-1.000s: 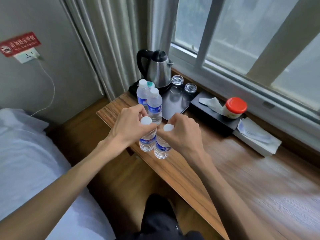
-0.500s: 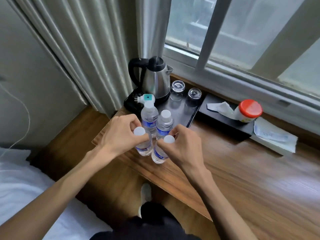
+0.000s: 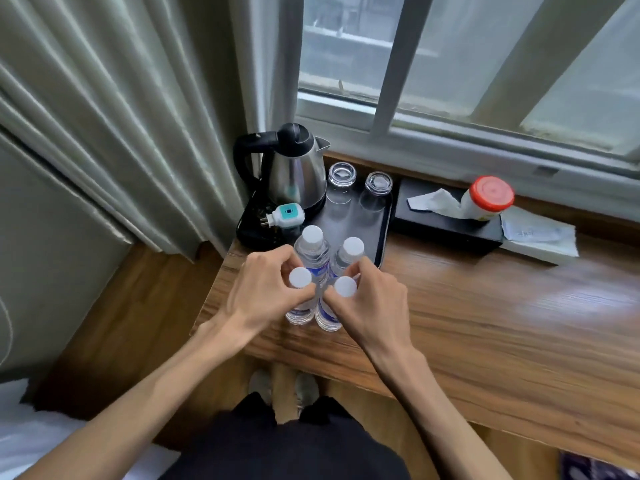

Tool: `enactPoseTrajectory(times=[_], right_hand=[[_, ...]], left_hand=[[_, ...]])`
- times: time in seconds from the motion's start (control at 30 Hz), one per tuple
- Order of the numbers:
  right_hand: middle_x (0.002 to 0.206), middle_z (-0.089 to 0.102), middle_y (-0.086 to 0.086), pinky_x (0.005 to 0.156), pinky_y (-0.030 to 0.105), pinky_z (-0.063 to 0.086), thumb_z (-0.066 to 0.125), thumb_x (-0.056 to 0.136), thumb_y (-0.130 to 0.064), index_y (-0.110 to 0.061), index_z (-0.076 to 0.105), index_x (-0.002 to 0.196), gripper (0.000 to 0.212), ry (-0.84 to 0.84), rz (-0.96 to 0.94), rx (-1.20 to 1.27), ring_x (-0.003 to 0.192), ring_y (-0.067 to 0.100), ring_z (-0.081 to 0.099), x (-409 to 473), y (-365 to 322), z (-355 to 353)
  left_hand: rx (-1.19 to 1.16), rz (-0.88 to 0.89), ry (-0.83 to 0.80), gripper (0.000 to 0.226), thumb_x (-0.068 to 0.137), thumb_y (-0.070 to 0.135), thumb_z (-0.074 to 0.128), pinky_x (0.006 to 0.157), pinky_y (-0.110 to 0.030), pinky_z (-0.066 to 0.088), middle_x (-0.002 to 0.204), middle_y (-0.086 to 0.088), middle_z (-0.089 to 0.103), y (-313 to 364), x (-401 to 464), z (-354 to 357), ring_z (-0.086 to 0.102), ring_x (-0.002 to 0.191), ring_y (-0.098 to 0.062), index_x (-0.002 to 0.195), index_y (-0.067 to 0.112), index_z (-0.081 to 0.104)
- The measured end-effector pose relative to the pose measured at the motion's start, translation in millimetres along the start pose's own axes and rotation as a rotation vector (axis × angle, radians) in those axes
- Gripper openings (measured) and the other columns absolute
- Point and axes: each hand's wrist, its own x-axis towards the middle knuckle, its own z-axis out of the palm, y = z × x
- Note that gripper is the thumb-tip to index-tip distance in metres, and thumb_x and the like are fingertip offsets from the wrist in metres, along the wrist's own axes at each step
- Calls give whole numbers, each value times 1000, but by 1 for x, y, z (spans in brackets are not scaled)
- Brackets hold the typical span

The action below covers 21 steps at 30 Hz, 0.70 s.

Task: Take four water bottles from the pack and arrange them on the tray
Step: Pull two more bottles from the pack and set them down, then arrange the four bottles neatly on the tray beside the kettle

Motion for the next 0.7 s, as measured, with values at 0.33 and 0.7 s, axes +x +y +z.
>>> enactPoseTrajectory(times=[0.33, 0.7], right_hand=[[80, 65, -9, 56, 25, 43, 73, 83, -44, -24, 58, 100, 30, 168, -11, 41, 64, 10, 57, -30, -1, 22], [113, 55, -13, 80, 36, 58, 79, 79, -31, -27, 51, 132, 61, 175, 145, 447, 98, 10, 61, -65, 42, 62]], left_hand=[[-228, 197, -83, 30, 73, 24, 86, 61, -9, 41, 85, 10, 63, -34, -4, 3, 55, 71, -5, 95, 19, 67], [-255, 91, -166, 85, 63, 40, 90, 95, 2, 32, 121, 8, 48, -83, -22, 28, 45, 113, 15, 133, 19, 48]])
